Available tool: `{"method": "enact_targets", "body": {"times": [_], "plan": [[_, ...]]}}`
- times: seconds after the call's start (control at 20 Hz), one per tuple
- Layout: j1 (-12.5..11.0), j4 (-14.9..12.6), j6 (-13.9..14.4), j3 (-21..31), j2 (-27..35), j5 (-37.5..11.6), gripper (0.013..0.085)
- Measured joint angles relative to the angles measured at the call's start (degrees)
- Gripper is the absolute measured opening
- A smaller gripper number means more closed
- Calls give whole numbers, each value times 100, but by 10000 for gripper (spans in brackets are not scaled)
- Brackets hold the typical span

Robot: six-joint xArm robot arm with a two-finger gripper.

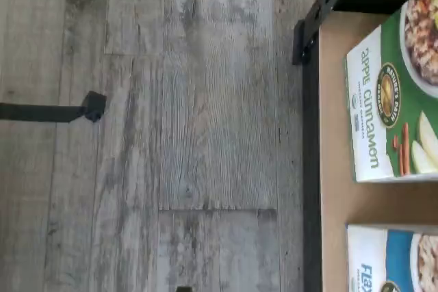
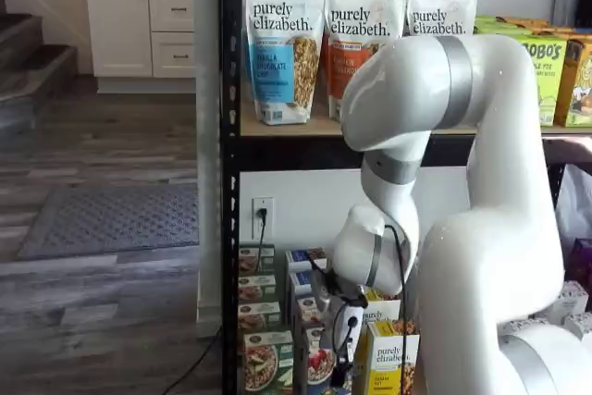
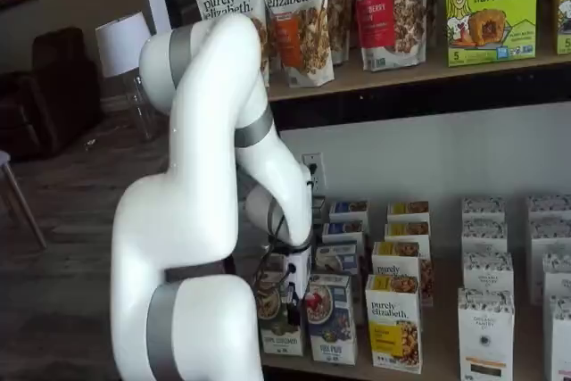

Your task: Pick up the blue and white box that is on the bottom shelf, the second box from the left

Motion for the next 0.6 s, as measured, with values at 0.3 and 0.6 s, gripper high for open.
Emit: {"method": "enact_targets", "body": {"times": [0.3, 0.6], "plan": [[61, 271, -173, -269, 175, 70, 850], [20, 449, -354, -730, 503, 42, 850]]}}
